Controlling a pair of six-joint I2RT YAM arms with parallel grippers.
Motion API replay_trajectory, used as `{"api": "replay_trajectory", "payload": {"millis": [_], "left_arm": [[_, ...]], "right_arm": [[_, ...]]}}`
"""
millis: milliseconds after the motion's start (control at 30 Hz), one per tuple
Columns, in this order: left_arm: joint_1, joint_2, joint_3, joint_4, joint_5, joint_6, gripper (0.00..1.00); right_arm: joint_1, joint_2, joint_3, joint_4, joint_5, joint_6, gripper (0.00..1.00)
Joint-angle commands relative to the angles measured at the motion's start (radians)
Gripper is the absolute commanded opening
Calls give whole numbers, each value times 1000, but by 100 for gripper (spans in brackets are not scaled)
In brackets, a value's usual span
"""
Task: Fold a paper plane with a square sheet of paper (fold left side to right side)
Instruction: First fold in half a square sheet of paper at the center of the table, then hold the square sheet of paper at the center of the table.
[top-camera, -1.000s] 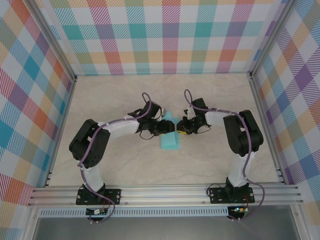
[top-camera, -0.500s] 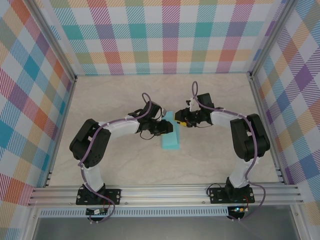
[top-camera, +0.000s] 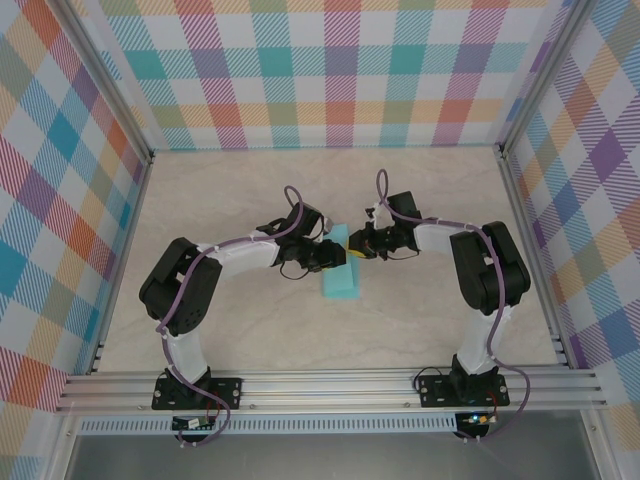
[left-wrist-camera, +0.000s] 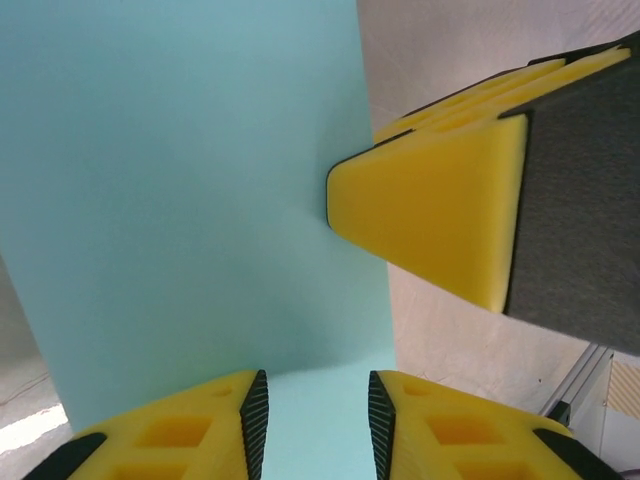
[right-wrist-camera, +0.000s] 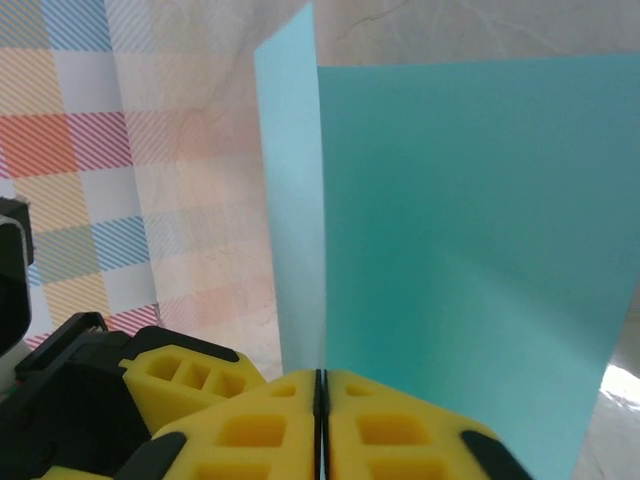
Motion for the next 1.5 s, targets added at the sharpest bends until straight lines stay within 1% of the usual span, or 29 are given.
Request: {"api": "replay_trajectory", "payload": {"millis": [0, 67, 133, 200, 233, 267, 300, 367, 467, 667, 800, 967, 1033, 1100, 1200, 1333, 1467], "left_arm": [[-5, -35, 8, -32, -23, 28, 37], [-3, -63, 4, -47, -40, 31, 40], [-2, -88, -2, -73, -74, 29, 46], [0, -106, 0, -118, -142, 17, 51], [1, -109, 4, -171, -183, 4, 53], [0, -107, 5, -197, -222, -11, 54], [1, -101, 7, -207, -238, -20, 55], [1, -74, 13, -207, -238, -40, 55], [-1, -23, 29, -176, -201, -62, 55], [-6, 37, 55, -137, -174, -88, 56], [-5, 61, 65, -137, -172, -87, 53], [-8, 86, 68, -137, -165, -81, 47], [-7, 94, 68, -137, -166, -79, 45], [-8, 100, 69, -137, -163, -80, 44], [-9, 106, 72, -137, -162, -76, 44], [-11, 108, 79, -145, -165, -69, 44], [-11, 115, 85, -159, -166, -65, 44]], "right_arm": [[7, 5, 14, -55, 32, -37, 3], [8, 5, 18, -81, 59, -51, 2], [7, 6, 21, -105, 80, -63, 2], [7, 11, 26, -129, 103, -76, 3], [7, 13, 28, -141, 116, -81, 3], [8, 15, 28, -147, 124, -85, 3], [7, 16, 28, -151, 129, -87, 3], [7, 19, 30, -160, 140, -91, 3], [9, 24, 35, -178, 156, -99, 3], [10, 28, 35, -182, 158, -100, 5], [10, 28, 36, -183, 160, -100, 6], [10, 3, 34, -195, 174, -110, 13], [10, -35, 27, -214, 222, -118, 19], [10, -95, 6, -232, 303, -127, 29], [10, -179, -34, -261, 413, -142, 40], [10, -254, -67, -324, 519, -171, 42], [10, -319, -109, -343, 561, -179, 42]]}}
